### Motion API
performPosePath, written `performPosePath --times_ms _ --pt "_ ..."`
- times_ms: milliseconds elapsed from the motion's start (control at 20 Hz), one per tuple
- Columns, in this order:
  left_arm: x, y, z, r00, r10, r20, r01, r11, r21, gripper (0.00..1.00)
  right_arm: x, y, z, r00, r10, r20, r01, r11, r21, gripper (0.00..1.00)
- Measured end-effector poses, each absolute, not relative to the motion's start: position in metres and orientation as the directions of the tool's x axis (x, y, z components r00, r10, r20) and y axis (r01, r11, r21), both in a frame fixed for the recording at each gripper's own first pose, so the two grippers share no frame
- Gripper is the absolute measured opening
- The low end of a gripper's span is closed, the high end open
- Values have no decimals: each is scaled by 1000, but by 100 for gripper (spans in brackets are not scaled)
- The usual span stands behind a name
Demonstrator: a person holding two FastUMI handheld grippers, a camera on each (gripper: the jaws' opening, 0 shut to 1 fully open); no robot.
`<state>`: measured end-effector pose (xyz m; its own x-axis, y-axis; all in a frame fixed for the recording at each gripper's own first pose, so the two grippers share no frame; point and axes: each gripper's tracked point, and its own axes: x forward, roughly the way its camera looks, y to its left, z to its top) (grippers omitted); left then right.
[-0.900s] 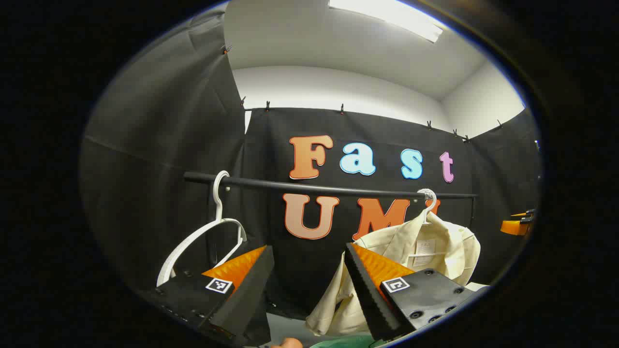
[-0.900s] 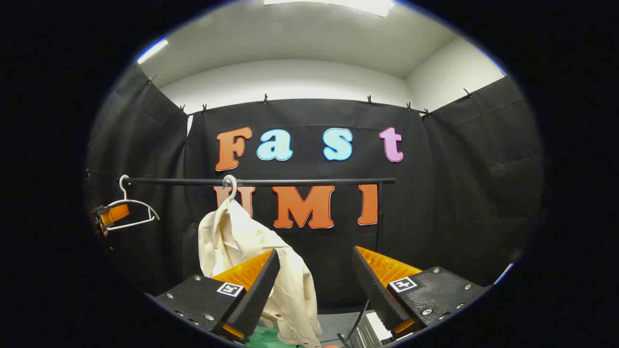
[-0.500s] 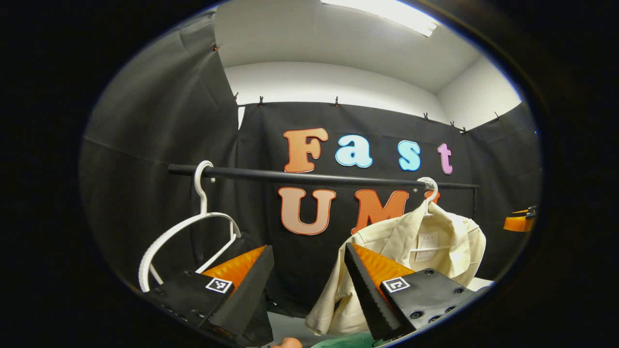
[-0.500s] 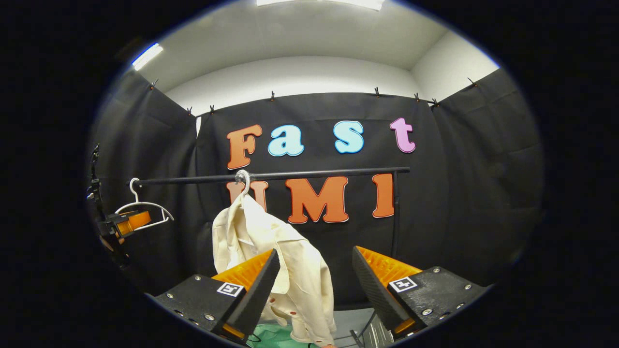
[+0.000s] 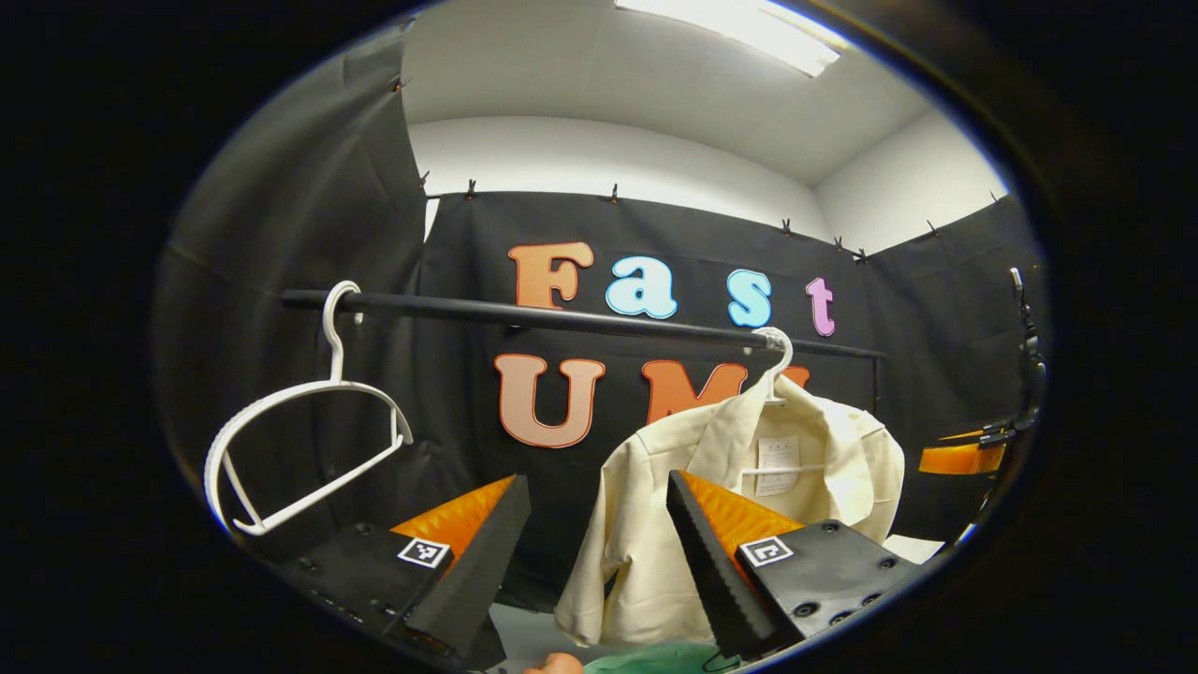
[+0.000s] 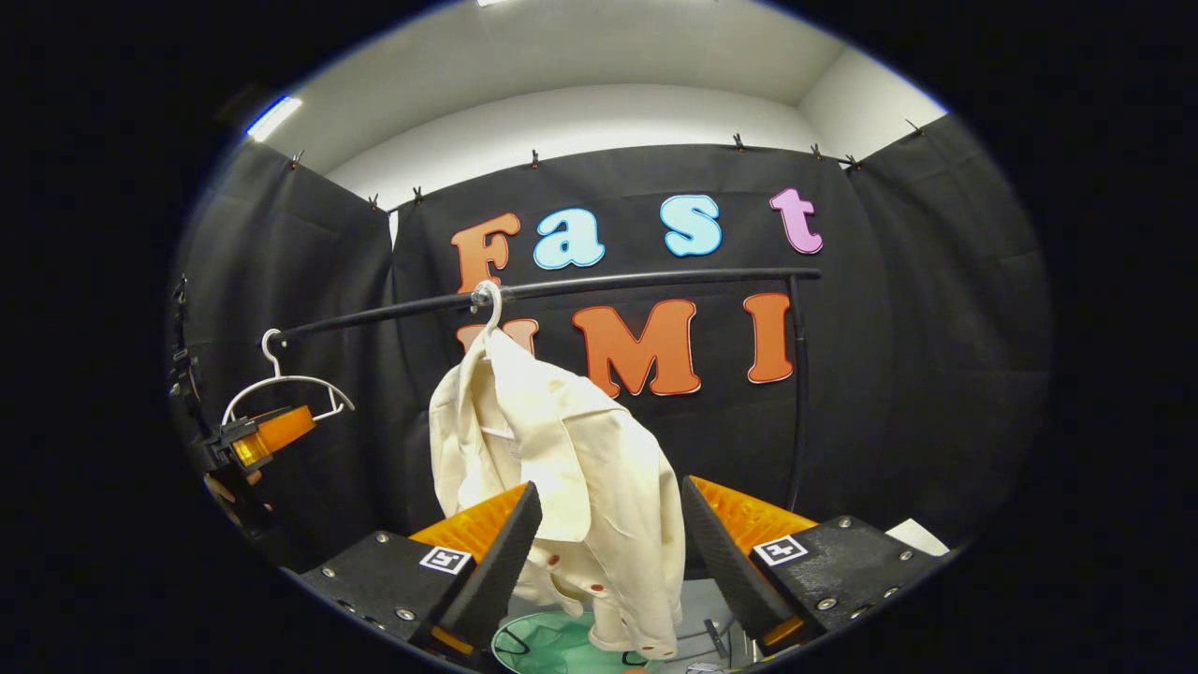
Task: Grasp the clothes on the hanger with both hands and then place them into the laundry hamper below.
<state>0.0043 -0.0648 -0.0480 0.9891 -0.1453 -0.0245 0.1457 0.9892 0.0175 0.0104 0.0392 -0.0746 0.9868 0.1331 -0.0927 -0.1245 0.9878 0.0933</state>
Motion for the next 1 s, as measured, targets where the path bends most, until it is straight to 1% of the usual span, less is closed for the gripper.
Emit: performPosePath --times_ms 100,150,250,300,400,600,700,900,950,1000 --pt "1 -72 -50 987 -157 -22 158 987 29 100 5 45 -79 987 142 -77 -133 985 111 94" --pt "0 -73 -51 986 -163 -26 164 986 30 96 2 50 -83 986 151 -75 -141 982 122 94" --pt "-2 -77 -57 985 -172 -32 173 984 32 96 0 53 -93 985 155 -73 -146 982 117 94" --pt "-3 -76 -60 985 -169 -35 170 985 32 100 -4 58 -97 984 161 -74 -152 982 110 94" --pt "-6 -74 -67 986 -162 -43 164 986 27 100 -8 68 -112 981 179 -77 -171 980 100 94" --pt "-14 -74 -80 985 -162 -52 163 986 14 100 -9 86 -146 976 196 -100 -187 978 87 94" --pt "-16 -75 -87 985 -164 -51 164 986 11 100 -9 100 -165 966 224 -124 -211 971 113 94" --pt "-22 -81 -105 984 -171 -58 172 985 23 100 -3 114 -196 957 234 -171 -211 967 141 94" --pt "-23 -84 -109 982 -181 -57 182 983 17 96 -2 117 -199 958 233 -166 -208 966 152 94" --pt "-22 -89 -113 980 -189 -58 190 982 10 96 2 119 -201 962 222 -158 -198 968 153 94"
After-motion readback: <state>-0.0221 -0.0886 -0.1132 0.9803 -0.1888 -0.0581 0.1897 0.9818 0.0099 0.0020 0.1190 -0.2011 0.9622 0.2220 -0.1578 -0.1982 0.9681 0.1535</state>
